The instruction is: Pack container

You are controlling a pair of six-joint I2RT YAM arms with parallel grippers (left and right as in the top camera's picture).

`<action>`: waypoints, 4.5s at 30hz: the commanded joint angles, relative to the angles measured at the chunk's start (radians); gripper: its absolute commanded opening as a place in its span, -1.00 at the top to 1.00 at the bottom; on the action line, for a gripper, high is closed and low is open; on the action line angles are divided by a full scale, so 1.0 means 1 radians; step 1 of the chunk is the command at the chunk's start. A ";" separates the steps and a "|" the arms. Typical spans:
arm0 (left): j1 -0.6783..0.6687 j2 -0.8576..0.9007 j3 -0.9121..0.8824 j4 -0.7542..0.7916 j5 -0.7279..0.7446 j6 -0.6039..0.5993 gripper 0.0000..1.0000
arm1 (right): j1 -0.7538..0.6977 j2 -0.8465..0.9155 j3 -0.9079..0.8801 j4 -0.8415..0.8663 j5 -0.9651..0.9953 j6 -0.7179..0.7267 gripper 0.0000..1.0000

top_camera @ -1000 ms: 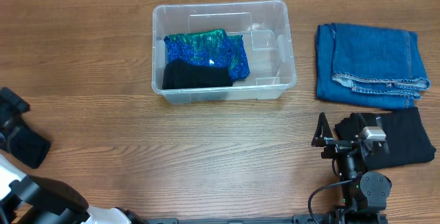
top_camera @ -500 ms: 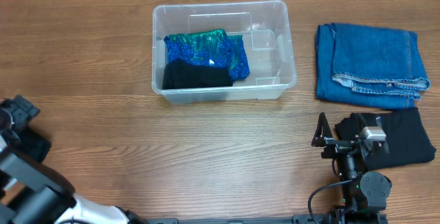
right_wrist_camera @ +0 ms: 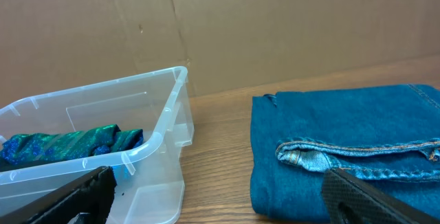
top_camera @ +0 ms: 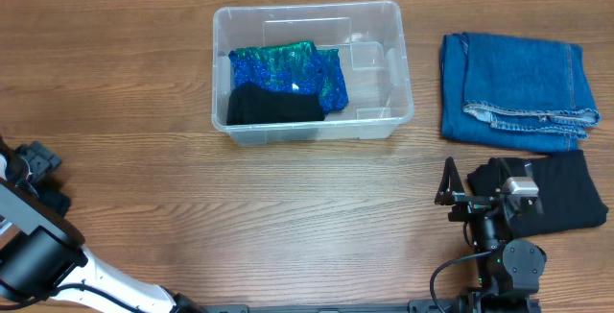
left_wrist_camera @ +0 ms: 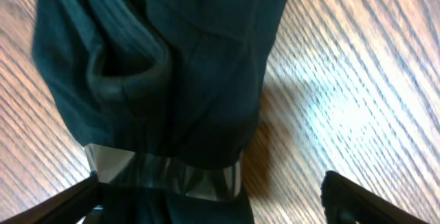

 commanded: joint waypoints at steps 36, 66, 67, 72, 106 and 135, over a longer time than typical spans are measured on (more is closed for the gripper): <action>-0.759 0.020 1.035 -0.549 0.763 0.050 0.92 | -0.003 -0.008 -0.010 0.005 0.005 -0.006 -1.00; -1.324 0.422 1.027 -0.420 0.541 -0.252 0.92 | -0.003 -0.008 -0.010 0.005 0.005 -0.006 -1.00; -1.324 0.427 1.027 -0.421 0.543 -0.252 0.92 | -0.003 -0.008 -0.010 0.005 0.005 -0.006 -1.00; -1.324 0.451 1.027 -0.446 0.547 -0.233 -0.28 | -0.003 -0.008 -0.010 0.005 0.005 -0.006 -1.00; -0.966 0.169 1.497 -0.962 0.110 0.026 -1.00 | -0.003 -0.008 -0.010 0.005 0.005 -0.006 -1.00; -0.597 -0.073 1.164 -0.961 0.074 -0.043 -1.00 | -0.003 -0.006 0.199 -0.087 0.078 0.346 -1.00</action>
